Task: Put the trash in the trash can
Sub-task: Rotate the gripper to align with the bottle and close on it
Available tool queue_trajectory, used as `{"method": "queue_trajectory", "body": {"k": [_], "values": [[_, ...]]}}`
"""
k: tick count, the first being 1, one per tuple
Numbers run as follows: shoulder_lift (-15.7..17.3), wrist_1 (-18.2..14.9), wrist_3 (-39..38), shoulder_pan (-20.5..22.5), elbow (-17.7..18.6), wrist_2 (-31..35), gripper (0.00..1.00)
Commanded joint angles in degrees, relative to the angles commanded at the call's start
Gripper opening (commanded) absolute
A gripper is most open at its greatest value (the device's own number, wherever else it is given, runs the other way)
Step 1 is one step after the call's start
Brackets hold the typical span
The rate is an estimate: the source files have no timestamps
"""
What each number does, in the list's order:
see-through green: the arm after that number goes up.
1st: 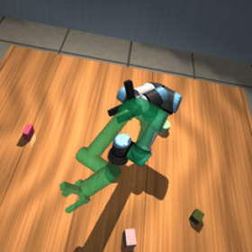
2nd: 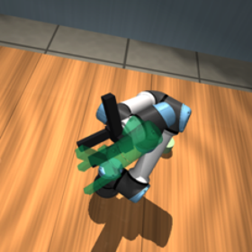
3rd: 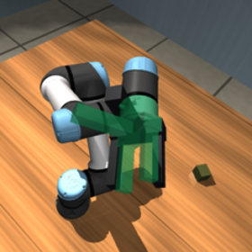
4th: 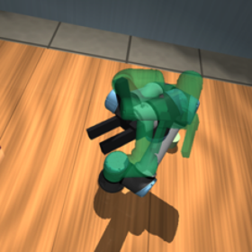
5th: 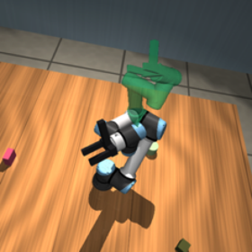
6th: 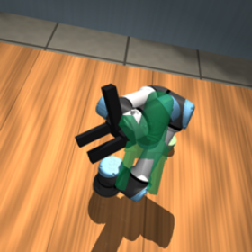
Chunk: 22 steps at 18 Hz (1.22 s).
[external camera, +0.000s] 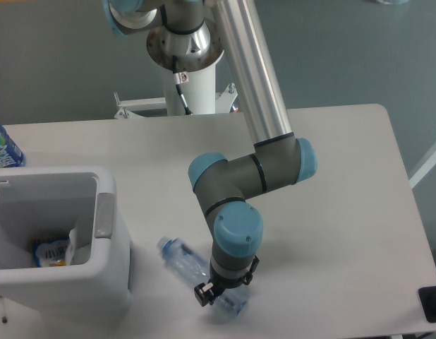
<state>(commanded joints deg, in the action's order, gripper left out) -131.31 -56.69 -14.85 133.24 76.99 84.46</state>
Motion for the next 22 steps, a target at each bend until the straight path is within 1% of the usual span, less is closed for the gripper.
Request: {"method": "queue_trajectory", "body": {"k": [3, 9, 12, 17, 19, 22], "values": [[0.18, 0.00, 0.00, 0.00, 0.09, 0.00, 0.63], [0.70, 0.00, 0.61, 0.00, 0.26, -0.09, 0.60], [1.32, 0.17, 1.92, 0.00, 0.18, -0.09, 0.59], [3.43, 0.00, 8.69, 0.17, -0.35, -0.26, 0.59], [4.04, 0.09, 9.84, 0.96, -1.05, -0.44, 0.59], [4.66, 2.10, 10.72, 3.16, -2.63, -1.31, 0.59]]}}
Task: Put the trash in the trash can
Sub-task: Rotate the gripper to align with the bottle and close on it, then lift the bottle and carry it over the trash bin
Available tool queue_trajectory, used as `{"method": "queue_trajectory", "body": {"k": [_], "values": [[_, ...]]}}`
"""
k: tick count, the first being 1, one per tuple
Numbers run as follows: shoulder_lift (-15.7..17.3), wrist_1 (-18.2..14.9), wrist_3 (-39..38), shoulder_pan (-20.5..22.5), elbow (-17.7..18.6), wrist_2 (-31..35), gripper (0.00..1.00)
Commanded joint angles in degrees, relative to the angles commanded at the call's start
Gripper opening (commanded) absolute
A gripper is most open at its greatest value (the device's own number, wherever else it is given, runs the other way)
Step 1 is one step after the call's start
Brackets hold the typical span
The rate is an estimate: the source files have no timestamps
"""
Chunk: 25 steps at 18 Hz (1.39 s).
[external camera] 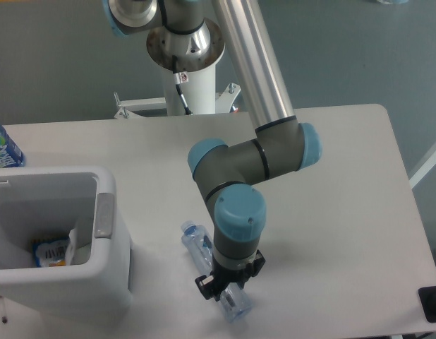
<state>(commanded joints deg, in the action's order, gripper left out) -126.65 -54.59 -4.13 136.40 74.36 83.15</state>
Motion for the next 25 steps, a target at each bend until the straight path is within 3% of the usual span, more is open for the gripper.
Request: {"method": "queue_trajectory", "body": {"k": [5, 9, 15, 20, 25], "values": [[4.03, 2.81, 1.93, 1.67, -1.15, -3.60, 0.59], [7.82, 6.94, 2.37, 2.37, -1.23, -8.52, 0.58], [13.09, 13.89, 1.93, 3.17, -3.69, -21.25, 0.58], [17.75, 13.89, -0.26, 1.94, -3.61, -25.40, 0.58], [20.39, 13.89, -0.96, -2.00, -2.73, -25.58, 0.58]]}}
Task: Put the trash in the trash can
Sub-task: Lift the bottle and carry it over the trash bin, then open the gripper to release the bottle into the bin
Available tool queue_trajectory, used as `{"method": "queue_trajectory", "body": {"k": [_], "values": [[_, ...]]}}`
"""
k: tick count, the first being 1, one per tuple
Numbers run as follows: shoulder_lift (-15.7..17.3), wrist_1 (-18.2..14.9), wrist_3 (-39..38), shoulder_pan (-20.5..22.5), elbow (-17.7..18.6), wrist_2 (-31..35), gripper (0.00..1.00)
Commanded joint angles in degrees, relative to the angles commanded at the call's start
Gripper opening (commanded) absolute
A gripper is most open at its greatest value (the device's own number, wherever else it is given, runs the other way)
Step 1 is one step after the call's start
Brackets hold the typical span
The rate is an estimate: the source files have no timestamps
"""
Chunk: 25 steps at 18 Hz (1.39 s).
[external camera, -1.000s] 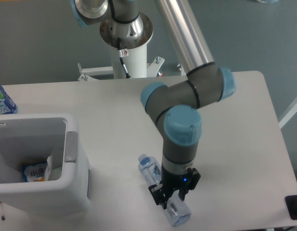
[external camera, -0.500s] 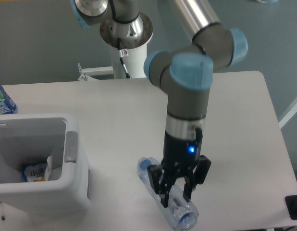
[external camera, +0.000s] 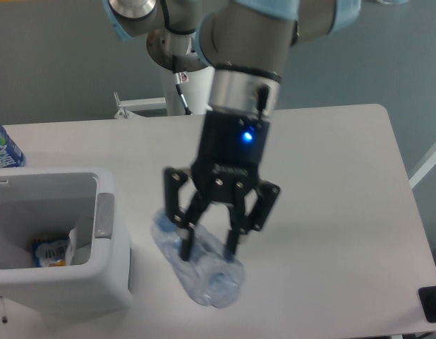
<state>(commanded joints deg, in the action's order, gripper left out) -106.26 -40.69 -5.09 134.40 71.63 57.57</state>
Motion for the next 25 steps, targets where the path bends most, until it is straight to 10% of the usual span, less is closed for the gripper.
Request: {"method": "queue_trajectory", "body": {"k": [10, 12, 14, 25], "values": [[-2.28, 0.09, 0.79, -10.90, 1.58, 0.18, 0.61], [-2.02, 0.17, 1.05, -12.05, 3.16, 0.09, 0.79], [-0.80, 0.09, 3.41, -12.14, 4.48, 0.00, 1.00], [-0.17, 0.09, 3.69, -5.12, -0.25, 5.16, 1.00]]}}
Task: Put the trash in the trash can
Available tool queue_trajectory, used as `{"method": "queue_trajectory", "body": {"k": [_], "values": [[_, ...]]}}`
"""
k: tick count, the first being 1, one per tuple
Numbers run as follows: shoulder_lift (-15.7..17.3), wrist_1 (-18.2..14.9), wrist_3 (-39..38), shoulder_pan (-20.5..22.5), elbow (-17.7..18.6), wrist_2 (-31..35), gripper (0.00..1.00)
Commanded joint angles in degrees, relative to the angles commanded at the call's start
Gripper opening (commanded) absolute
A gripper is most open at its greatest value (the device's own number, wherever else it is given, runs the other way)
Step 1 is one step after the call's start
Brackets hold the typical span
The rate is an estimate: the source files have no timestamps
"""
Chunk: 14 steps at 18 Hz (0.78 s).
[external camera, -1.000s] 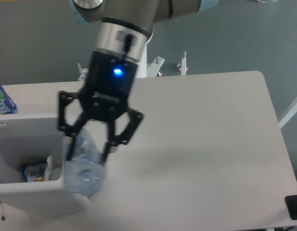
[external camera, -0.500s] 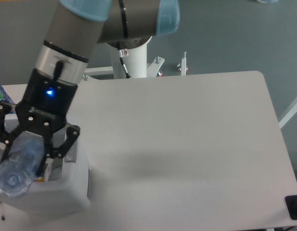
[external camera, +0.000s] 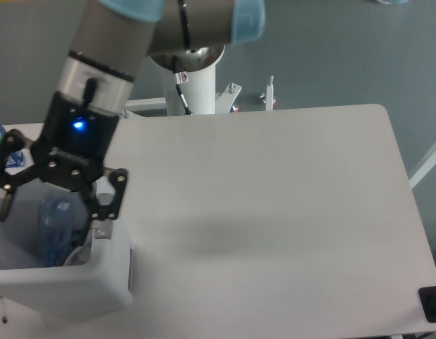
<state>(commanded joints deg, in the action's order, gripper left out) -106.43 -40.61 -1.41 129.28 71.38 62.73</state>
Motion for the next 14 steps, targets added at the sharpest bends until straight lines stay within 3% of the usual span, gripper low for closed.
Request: {"method": "queue_trajectory", "body": {"k": [6, 9, 14], "values": [[0.79, -0.44, 3.32, 8.08, -0.01, 7.58, 1.00], [1.67, -1.23, 12.71, 11.08, 2.52, 11.70, 1.00], [5.71, -6.67, 37.04, 15.12, 8.07, 19.97, 1.00]]}}
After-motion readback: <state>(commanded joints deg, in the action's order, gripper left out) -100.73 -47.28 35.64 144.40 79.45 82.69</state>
